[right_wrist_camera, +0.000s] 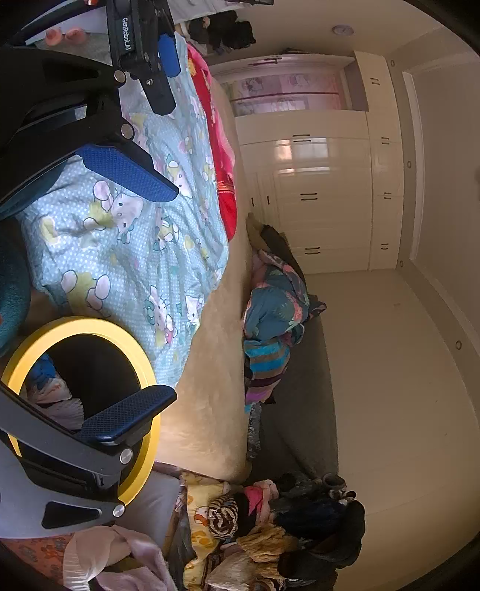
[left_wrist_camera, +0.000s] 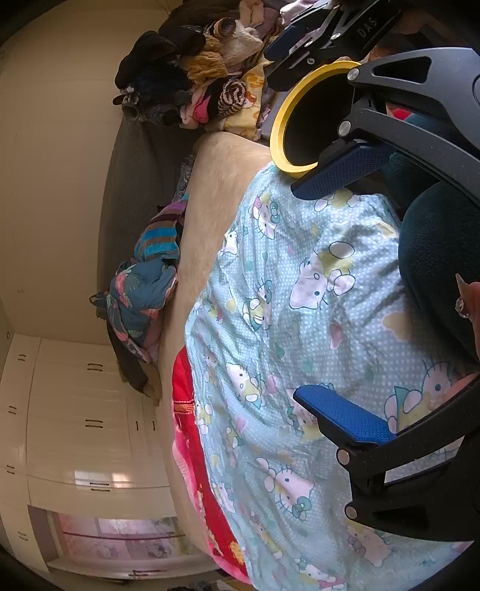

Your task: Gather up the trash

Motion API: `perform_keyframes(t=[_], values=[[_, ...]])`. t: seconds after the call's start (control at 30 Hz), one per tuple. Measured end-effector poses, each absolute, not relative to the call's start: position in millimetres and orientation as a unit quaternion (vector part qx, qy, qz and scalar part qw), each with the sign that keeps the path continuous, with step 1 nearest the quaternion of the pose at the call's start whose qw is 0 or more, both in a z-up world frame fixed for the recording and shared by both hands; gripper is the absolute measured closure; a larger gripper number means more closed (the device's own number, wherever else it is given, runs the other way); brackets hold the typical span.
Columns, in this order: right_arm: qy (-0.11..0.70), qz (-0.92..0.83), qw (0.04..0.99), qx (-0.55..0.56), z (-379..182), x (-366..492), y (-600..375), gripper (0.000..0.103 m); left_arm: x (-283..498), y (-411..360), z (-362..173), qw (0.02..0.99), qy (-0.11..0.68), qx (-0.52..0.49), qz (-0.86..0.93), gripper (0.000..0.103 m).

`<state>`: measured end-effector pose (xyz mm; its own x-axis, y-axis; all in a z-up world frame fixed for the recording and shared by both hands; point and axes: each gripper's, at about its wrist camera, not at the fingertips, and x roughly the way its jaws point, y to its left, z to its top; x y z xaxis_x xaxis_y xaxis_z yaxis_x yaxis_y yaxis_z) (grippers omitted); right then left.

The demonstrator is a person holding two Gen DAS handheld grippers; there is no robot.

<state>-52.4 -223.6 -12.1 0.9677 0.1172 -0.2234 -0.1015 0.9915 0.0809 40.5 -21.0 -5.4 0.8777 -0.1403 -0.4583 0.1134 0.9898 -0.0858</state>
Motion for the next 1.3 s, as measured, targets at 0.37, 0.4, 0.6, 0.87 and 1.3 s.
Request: perform_keyframes(t=[0.37, 0.4, 0.6, 0.87, 1.3], values=[[0.118, 0.053, 0.991, 0.039, -13.5, -53.0, -224.5, 0.006, 40.4, -20.5, -5.5, 0.968, 0.239, -0.029, -0.066, 0.011], [0.118, 0.052, 0.991, 0.038, -13.4, -53.0, -224.5, 0.006, 40.4, -20.3, -5.4, 0.969, 0.238, -0.028, -0.065, 0.011], [0.119, 0.052, 0.991, 0.039, -13.1, -52.0, -224.0, 0.006, 40.6, -20.0, -5.5, 0.968, 0.239, -0.03, -0.065, 0.011], [0.119, 0.051, 0.991, 0.041, -13.3, -51.2, -225.1, 0.006, 40.2, -19.6, -5.8, 0.968, 0.239, -0.03, -0.065, 0.011], [0.121, 0.05, 0.991, 0.042, -13.8, -50.8, -226.3, 0.006, 40.2, -19.6, -5.8, 0.968, 0.239, -0.032, -0.065, 0.011]])
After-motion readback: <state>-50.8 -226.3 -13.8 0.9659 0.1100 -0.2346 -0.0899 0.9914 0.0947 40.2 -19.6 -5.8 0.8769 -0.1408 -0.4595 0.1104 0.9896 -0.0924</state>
